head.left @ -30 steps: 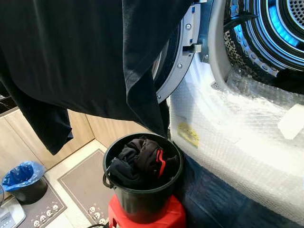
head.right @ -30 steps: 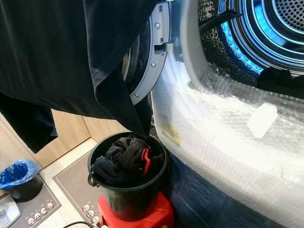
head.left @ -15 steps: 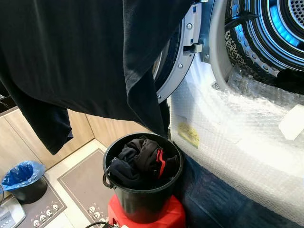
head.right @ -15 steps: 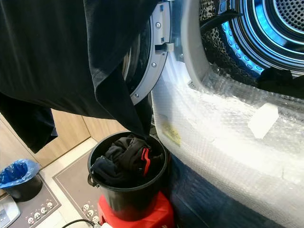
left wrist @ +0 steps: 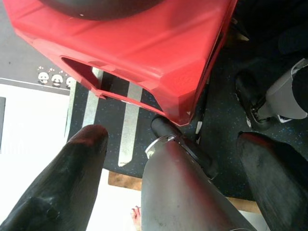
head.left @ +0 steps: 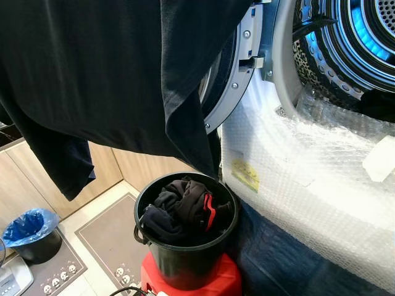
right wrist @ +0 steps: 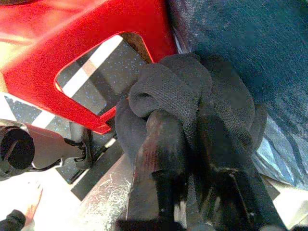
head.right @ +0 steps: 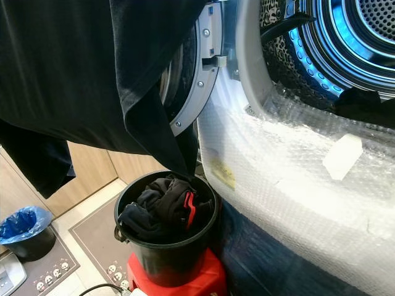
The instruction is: Clothes washing
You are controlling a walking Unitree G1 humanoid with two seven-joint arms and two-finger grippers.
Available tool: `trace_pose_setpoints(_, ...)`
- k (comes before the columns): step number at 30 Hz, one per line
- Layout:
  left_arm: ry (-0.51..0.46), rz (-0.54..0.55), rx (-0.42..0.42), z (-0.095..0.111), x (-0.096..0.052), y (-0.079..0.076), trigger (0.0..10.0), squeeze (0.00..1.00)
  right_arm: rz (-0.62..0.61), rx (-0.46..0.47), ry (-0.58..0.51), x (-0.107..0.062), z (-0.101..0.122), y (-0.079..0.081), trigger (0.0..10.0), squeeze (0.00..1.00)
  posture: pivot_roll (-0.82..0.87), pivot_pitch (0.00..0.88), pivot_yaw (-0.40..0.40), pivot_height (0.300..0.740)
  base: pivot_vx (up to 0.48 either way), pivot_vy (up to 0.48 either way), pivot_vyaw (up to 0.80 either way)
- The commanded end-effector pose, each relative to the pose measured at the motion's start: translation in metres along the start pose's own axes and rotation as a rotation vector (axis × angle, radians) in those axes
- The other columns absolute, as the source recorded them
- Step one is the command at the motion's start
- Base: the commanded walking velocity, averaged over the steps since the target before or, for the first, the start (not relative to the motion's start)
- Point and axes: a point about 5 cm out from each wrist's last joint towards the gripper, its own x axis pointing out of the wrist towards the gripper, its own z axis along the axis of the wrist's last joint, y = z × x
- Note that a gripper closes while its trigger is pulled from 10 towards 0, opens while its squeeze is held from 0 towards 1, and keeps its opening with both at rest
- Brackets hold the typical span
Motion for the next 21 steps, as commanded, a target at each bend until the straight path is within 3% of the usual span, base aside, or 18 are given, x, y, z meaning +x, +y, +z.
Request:
trace_pose_setpoints(1, 0.026, 0.009, 0.003, -0.0066, -0.0014, 0.0032, 10.0, 0.0, 0.004, 0.016, 0.006, 0.0001, -0.0018, 0.0034, 10.0, 0.0, -0.14, 0.0, 0.059, 0.74, 0.0, 0.0, 0.0)
trace_pose_setpoints(21, 0.04, 0.011, 0.001, -0.0096, -0.0019, 0.004, 10.0, 0.0, 0.002, 0.029, 0.01, -0.0004, -0.0042, 0.0041, 10.0, 0.0, -0.14, 0.0, 0.058, 0.74, 0.0, 0.0, 0.0)
